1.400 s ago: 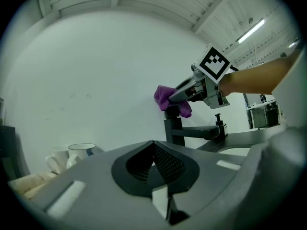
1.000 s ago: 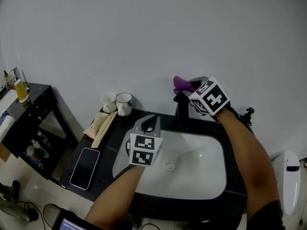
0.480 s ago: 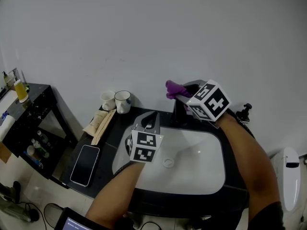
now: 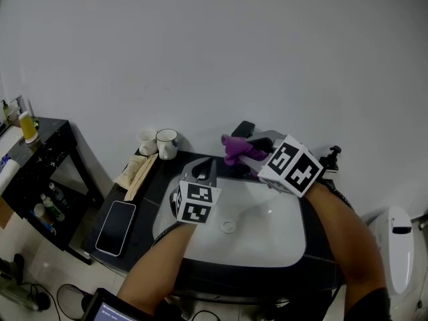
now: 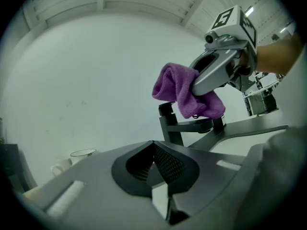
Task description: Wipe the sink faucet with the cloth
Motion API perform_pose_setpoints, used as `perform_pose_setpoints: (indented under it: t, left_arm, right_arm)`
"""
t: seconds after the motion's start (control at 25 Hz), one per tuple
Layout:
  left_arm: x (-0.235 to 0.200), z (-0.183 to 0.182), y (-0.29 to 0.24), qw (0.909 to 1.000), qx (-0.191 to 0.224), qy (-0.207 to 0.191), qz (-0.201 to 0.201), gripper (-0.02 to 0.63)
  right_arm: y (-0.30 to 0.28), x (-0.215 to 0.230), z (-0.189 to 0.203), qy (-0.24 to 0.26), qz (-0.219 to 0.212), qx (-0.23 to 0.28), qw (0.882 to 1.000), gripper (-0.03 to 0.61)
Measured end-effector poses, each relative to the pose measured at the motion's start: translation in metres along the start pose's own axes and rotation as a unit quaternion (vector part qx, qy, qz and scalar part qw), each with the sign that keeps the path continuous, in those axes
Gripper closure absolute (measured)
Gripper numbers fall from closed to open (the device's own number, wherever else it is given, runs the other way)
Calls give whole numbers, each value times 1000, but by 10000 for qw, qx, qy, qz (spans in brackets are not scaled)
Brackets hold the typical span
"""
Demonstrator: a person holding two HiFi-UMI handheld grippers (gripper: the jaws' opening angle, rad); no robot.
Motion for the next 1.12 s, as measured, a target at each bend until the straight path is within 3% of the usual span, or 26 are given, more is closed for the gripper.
perform_pose_setpoints:
  t: [0.24,0.52,0.8,1.12]
  left_arm:
    - [-3,3,4,10000,-20,86,-31,595]
    - [-3,1,5,9999,65,118,-24,595]
    - [3,0,1,9999,64,48,67,595]
    - [4,5,-1,9999,3,50,93,595]
  right_arm:
    - [5,-7,25,105,-90,-318,9994,483]
    - [-27,28,51,322,339,-898,9949,482]
    - [-54,37,53,948,747,-937,9883,479]
    - [-58,28,59,1298,445,-1125,9841,483]
Point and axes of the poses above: the fingertips, and each gripper's own axes: y backward along the fingers, x to its right, z out of its underside, the point moved 2 cm from there along y, backward along the fingers, and after that the axes turned 8 degrees about z, right-handed, at the moved point
